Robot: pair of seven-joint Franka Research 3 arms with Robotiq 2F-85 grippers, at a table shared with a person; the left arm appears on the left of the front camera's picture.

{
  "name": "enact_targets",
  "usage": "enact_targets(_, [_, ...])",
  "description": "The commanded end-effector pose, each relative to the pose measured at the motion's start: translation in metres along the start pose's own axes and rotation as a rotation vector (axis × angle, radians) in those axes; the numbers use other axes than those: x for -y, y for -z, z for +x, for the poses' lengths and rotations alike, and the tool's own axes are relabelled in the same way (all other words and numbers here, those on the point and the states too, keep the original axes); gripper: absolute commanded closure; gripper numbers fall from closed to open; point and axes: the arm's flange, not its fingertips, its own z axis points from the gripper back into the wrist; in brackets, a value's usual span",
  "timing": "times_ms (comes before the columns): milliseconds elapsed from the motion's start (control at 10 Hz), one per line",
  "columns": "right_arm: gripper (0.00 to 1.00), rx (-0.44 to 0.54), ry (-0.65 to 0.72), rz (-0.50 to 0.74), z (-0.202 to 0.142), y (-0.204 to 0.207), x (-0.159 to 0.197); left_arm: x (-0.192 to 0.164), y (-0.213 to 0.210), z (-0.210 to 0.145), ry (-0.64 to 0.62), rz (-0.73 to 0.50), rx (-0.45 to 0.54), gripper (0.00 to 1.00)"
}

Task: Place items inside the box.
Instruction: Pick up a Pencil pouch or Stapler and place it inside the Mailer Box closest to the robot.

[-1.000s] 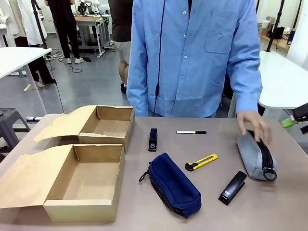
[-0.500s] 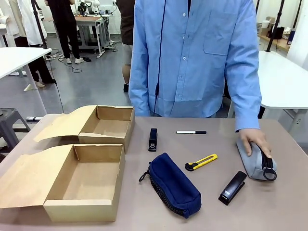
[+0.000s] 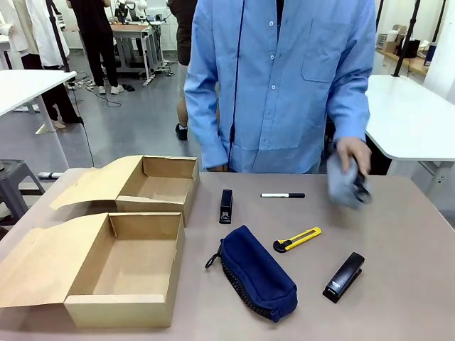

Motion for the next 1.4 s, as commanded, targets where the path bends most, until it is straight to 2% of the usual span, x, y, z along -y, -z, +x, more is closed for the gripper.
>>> enact_targets(0, [0.00, 0.004, 0.017, 0.004, -0.002, -0.001, 0.006, 0.001, 0.000, 0.001, 0.022, -0.020, 0.007, 0.00])
enact_targets(100, [0.00, 0.007, -0.059, 0.017, -0.004, 0.004, -0.004, 0.001, 0.000, 0.001, 0.022, -0.020, 0.007, 0.00])
enact_targets(200, [0.00, -0.066, -0.138, -0.060, -0.011, 0.026, -0.028, 0.001, 0.000, 0.001, 0.022, -0.020, 0.007, 0.00])
enact_targets(400, [0.00, -0.294, -0.304, -0.288, -0.035, 0.094, -0.096, 0.001, 0.000, 0.001, 0.022, -0.020, 0.007, 0.00])
enact_targets(500, [0.00, -0.418, -0.389, -0.333, -0.051, 0.129, -0.129, 0.001, 0.000, 0.001, 0.022, -0.020, 0.007, 0.00])
enact_targets(600, [0.00, -0.563, -0.478, -0.416, -0.076, 0.166, -0.162, 0.001, 0.000, 0.001, 0.022, -0.020, 0.007, 0.00])
enact_targets(700, [0.00, -0.658, -0.552, -0.489, -0.102, 0.198, -0.185, 0.001, 0.000, 0.001, 0.022, -0.020, 0.007, 0.00])
enact_targets(900, [0.00, -0.797, -0.670, -0.586, -0.163, 0.262, -0.211, 0.001, 0.000, 0.001, 0.022, -0.020, 0.007, 0.00])
enact_targets(1100, [0.00, -0.764, -0.698, -0.689, -0.222, 0.317, -0.209, 0.001, 0.000, 0.001, 0.022, -0.020, 0.007, 0.00])
enact_targets(1200, [0.00, -0.682, -0.688, -0.759, -0.232, 0.331, -0.201, 0.001, 0.000, 0.001, 0.022, -0.020, 0.007, 0.00])
enact_targets(1300, [0.00, -0.605, -0.673, -0.788, -0.227, 0.336, -0.196, 0.001, 0.000, 0.001, 0.022, -0.020, 0.007, 0.00])
